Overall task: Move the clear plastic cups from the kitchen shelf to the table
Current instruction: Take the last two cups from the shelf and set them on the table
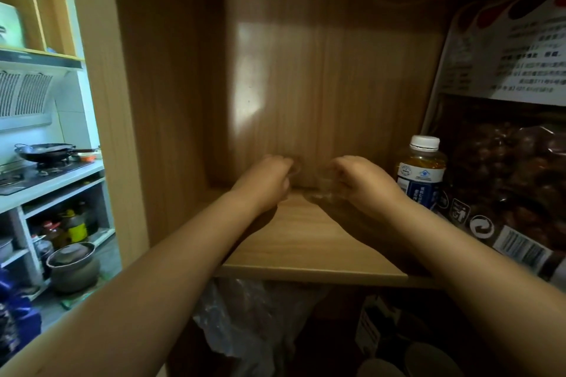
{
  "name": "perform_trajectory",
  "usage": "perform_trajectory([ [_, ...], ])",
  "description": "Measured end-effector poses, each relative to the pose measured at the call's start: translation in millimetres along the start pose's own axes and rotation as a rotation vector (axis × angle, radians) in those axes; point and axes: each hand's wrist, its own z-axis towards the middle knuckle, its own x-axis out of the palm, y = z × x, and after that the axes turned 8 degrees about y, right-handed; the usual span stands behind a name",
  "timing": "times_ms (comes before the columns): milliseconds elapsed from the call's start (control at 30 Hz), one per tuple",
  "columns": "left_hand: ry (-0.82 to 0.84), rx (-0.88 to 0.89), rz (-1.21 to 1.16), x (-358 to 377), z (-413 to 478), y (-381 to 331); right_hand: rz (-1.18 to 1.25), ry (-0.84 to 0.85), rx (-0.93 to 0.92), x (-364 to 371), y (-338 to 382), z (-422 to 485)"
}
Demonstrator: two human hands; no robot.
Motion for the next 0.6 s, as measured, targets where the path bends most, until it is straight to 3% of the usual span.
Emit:
perform_trajectory([
  [400,-0.253,0.163,-0.029,-44,-81,-16,0.132,-0.168,-0.099,-33,46,-49],
  [600,-0.363,0.142,-0.019,-78,-144,-14,0.195,-0.254,-0.243,-37,104,-73],
])
